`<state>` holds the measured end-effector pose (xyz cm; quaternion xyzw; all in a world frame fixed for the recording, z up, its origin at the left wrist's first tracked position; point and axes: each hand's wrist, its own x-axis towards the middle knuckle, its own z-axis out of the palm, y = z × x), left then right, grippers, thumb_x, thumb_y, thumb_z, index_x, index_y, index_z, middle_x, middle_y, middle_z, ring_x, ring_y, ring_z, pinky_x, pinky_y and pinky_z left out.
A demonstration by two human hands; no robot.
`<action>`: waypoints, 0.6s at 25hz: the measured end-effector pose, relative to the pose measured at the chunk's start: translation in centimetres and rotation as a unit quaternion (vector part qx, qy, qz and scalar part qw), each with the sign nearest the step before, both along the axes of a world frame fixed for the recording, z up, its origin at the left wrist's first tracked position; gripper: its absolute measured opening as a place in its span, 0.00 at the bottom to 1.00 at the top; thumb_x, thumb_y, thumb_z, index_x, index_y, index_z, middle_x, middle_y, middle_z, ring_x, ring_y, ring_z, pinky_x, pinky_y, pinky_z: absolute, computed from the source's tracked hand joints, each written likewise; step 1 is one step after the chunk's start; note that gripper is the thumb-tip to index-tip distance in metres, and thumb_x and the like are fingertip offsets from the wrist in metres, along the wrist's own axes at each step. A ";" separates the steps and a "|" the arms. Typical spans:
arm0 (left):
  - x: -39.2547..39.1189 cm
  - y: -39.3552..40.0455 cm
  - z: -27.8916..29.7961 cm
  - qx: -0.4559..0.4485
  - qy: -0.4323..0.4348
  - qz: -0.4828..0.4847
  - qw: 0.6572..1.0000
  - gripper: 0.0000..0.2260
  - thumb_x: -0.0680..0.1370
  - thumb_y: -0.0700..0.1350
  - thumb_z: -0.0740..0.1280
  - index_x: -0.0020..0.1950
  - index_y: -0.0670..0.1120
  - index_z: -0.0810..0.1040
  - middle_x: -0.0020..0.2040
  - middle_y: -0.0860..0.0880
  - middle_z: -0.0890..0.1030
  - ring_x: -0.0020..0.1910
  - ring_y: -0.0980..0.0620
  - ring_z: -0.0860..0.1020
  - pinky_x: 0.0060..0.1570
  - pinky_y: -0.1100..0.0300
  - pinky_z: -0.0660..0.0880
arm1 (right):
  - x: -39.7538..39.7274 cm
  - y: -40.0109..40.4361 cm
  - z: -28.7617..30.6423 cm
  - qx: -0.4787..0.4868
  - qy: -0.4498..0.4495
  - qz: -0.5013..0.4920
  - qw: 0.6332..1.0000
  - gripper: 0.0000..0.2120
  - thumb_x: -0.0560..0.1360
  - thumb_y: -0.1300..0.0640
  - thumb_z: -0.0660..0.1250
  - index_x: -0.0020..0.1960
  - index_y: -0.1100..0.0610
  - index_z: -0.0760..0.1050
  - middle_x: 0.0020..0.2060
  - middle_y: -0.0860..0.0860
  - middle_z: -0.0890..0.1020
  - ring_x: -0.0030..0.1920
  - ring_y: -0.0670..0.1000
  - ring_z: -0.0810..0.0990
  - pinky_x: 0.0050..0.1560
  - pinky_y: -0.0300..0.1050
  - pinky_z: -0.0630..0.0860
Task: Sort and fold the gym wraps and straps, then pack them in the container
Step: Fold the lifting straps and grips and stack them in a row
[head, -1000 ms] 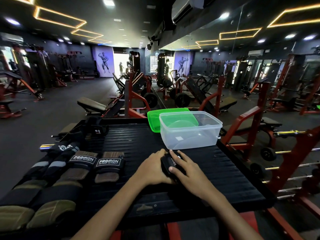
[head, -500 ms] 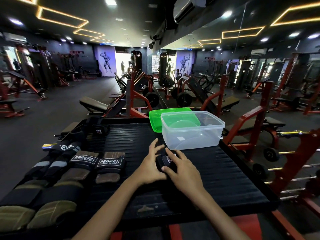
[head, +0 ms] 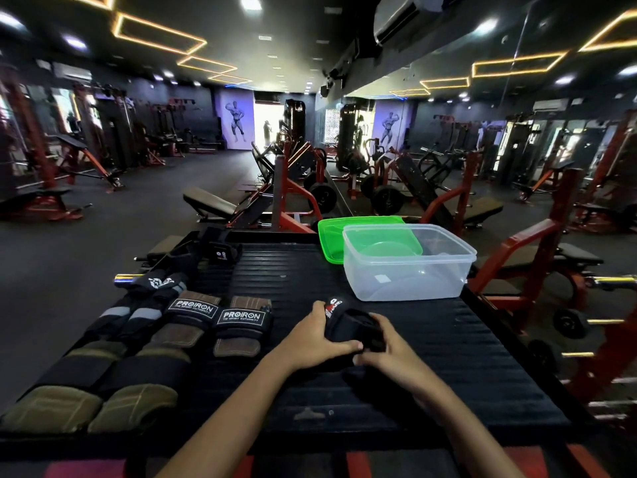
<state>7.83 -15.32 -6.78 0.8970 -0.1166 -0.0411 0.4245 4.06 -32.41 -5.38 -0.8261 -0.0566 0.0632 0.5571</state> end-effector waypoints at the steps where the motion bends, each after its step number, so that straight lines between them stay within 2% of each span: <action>1: -0.1 -0.1 0.2 -0.006 0.010 0.008 1.000 0.37 0.61 0.66 0.73 0.60 0.48 0.63 0.59 0.52 0.75 0.58 0.54 0.74 0.60 0.57 0.71 | -0.2 0.5 -0.1 -0.033 0.004 0.013 0.999 0.35 0.68 0.66 0.69 0.70 0.48 0.60 0.56 0.51 0.78 0.51 0.47 0.78 0.48 0.35 0.74; 3: -0.6 -0.3 0.5 -0.079 0.065 0.006 0.995 0.43 0.57 0.74 0.65 0.61 0.48 0.62 0.60 0.52 0.73 0.59 0.56 0.72 0.62 0.58 0.68 | 0.1 1.0 0.2 -0.056 0.003 0.018 0.998 0.43 0.68 0.65 0.70 0.74 0.48 0.51 0.54 0.48 0.76 0.50 0.45 0.77 0.44 0.29 0.72; 5: -0.6 -0.3 0.6 -0.180 0.140 0.004 0.974 0.48 0.59 0.80 0.54 0.68 0.49 0.63 0.66 0.55 0.70 0.64 0.59 0.68 0.68 0.60 0.61 | 0.4 1.5 0.4 -0.032 -0.010 0.017 0.999 0.42 0.66 0.61 0.75 0.71 0.49 0.54 0.55 0.47 0.75 0.52 0.43 0.75 0.45 0.27 0.70; 6: -0.3 -0.2 0.4 -0.209 0.165 -0.005 0.964 0.46 0.62 0.80 0.50 0.70 0.51 0.65 0.68 0.56 0.70 0.66 0.60 0.67 0.70 0.61 0.60 | 0.5 1.9 0.3 -0.019 -0.021 -0.003 1.000 0.37 0.65 0.58 0.77 0.66 0.48 0.58 0.55 0.46 0.76 0.51 0.42 0.75 0.45 0.26 0.70; 7: -0.5 -0.3 0.5 -0.238 0.172 -0.018 0.956 0.40 0.68 0.78 0.46 0.69 0.54 0.68 0.67 0.57 0.73 0.66 0.62 0.69 0.69 0.63 0.61 | 0.5 2.3 0.2 -0.004 -0.033 -0.030 0.999 0.34 0.64 0.54 0.78 0.61 0.47 0.60 0.54 0.46 0.77 0.50 0.42 0.76 0.44 0.27 0.70; 9: -0.7 -0.1 0.8 -0.276 0.180 -0.056 0.943 0.30 0.77 0.67 0.40 0.64 0.55 0.73 0.62 0.57 0.78 0.63 0.61 0.74 0.64 0.67 0.67 | 0.8 3.0 -0.3 0.003 -0.054 -0.084 0.995 0.31 0.62 0.49 0.79 0.57 0.48 0.63 0.53 0.47 0.78 0.51 0.45 0.77 0.46 0.34 0.70; 10: -0.9 -0.1 1.0 -0.284 0.178 -0.072 0.939 0.28 0.78 0.66 0.43 0.65 0.53 0.72 0.63 0.54 0.77 0.63 0.59 0.74 0.65 0.66 0.66 | 1.1 3.0 -0.5 -0.004 -0.063 -0.098 0.993 0.32 0.61 0.49 0.79 0.57 0.49 0.65 0.53 0.48 0.79 0.51 0.47 0.77 0.47 0.35 0.70; 11: -1.1 0.0 1.3 -0.281 0.169 -0.074 0.942 0.28 0.77 0.67 0.52 0.67 0.50 0.71 0.64 0.52 0.76 0.64 0.57 0.73 0.66 0.63 0.66 | 1.4 2.9 -0.5 -0.015 -0.073 -0.099 0.992 0.32 0.61 0.50 0.80 0.58 0.50 0.66 0.53 0.49 0.79 0.51 0.47 0.78 0.47 0.36 0.70; 12: -0.9 0.3 1.1 -0.280 0.154 -0.075 0.944 0.34 0.70 0.67 0.64 0.68 0.47 0.68 0.64 0.51 0.75 0.63 0.56 0.73 0.65 0.62 0.67 | 1.6 2.5 -0.5 -0.034 -0.081 -0.086 0.992 0.34 0.59 0.51 0.80 0.59 0.52 0.66 0.53 0.50 0.80 0.51 0.47 0.78 0.47 0.35 0.70; 13: -0.8 0.8 1.0 -0.273 0.131 -0.068 0.951 0.41 0.62 0.62 0.71 0.69 0.44 0.66 0.63 0.50 0.74 0.61 0.56 0.73 0.62 0.62 0.69 | 1.7 1.9 -0.2 -0.058 -0.095 -0.057 0.992 0.38 0.57 0.52 0.81 0.61 0.52 0.65 0.53 0.50 0.79 0.51 0.47 0.78 0.47 0.33 0.70; 15: -0.6 1.7 1.2 -0.210 0.059 -0.083 0.972 0.44 0.55 0.53 0.74 0.69 0.47 0.63 0.65 0.49 0.71 0.62 0.55 0.71 0.64 0.61 0.67 | 1.9 0.6 0.8 -0.131 -0.145 0.011 0.981 0.45 0.51 0.49 0.81 0.62 0.50 0.62 0.53 0.48 0.78 0.53 0.46 0.77 0.48 0.30 0.70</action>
